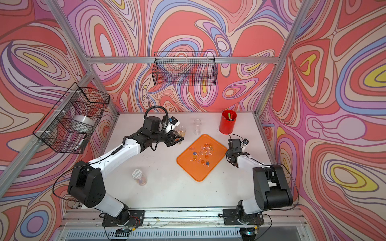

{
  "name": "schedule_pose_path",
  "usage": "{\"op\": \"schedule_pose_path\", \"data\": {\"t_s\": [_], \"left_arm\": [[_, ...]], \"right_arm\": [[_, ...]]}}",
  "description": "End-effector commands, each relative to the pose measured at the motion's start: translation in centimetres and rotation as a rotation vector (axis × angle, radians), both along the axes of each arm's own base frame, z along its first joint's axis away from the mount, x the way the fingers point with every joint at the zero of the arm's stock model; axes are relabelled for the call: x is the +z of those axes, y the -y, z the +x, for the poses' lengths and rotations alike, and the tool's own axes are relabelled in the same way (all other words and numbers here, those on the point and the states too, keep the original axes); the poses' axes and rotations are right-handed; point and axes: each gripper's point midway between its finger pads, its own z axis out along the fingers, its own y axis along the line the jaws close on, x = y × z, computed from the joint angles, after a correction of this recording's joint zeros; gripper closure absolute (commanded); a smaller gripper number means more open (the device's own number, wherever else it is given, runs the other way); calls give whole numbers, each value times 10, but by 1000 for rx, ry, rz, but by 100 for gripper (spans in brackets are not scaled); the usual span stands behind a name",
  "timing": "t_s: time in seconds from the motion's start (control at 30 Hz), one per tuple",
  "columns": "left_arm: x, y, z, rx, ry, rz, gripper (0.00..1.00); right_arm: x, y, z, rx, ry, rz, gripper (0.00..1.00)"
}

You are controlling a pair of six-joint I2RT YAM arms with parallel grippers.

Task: Pour the candies out of the jar
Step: Place the lid at the center of the board.

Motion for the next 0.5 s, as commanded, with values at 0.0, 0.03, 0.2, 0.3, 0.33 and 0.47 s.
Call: {"op": "schedule_pose_path", "data": {"t_s": [0.0,0.03,0.2,0.3,0.33,0.47], "left_arm": [[5,8,-2,-35,11,2,100],[4,10,-3,-39,6,4,100],[-1,15,-7,-45,-17,23,100],[-3,16,-10,-45,-30,29,100],[-5,16,-10,-46,-36,31,100],[-6,16,-11,-42,-45,36,100]], "right_arm": [[5,6,-3,-28,6,-10,44],[8,5,-2,-26,10,-5,40],[27,3,3,-6,62,-3,18],[40,1,7,15,86,-9,7],[44,0,9,23,91,-9,2],[57,-6,16,64,113,5,2]]}}
